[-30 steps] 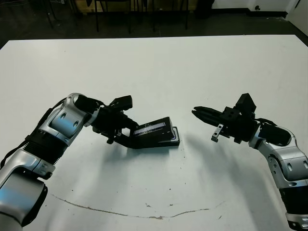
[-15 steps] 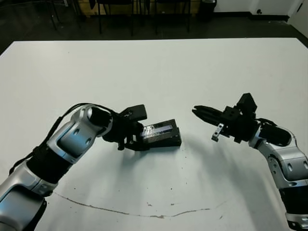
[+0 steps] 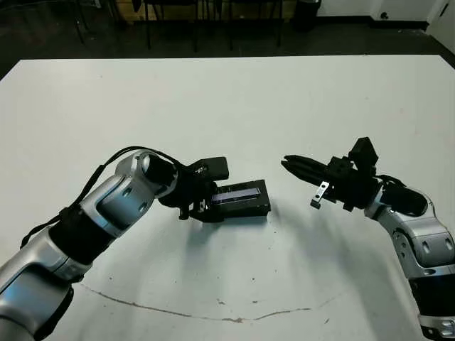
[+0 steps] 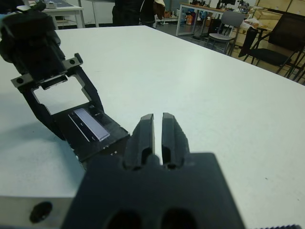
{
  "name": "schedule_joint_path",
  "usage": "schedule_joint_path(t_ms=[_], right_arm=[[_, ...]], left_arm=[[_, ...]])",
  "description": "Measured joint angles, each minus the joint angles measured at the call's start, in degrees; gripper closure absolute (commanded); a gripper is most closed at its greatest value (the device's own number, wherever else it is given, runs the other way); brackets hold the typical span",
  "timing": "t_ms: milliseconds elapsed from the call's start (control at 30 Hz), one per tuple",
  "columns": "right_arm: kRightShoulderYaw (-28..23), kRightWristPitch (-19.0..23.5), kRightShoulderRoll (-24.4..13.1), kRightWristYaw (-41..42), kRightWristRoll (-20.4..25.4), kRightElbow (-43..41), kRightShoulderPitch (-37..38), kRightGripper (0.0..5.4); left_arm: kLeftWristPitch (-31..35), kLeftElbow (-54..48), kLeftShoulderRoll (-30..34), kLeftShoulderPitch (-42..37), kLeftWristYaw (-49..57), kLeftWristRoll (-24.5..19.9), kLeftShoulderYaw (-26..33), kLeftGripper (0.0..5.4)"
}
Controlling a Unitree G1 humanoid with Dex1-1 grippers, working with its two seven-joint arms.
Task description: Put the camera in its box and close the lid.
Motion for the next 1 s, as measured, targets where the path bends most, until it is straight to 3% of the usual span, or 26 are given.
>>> schedule_joint_path(t_ms=[667, 1000], right_arm=[[-0.18, -0.37, -0.09, 0.14, -0.04, -1.30, 0.84, 5.40], [-0.11, -0.41, -0.11, 0.41, -0.07, -1.34, 0.84, 5.40]], left_arm=[[1.54, 6.23, -2.50, -5.13, -3.50, 0.75, -3.20, 2.79], [-5.58, 1.21, -0.99, -2.10, -0.38, 1.91, -3.50, 1.11]])
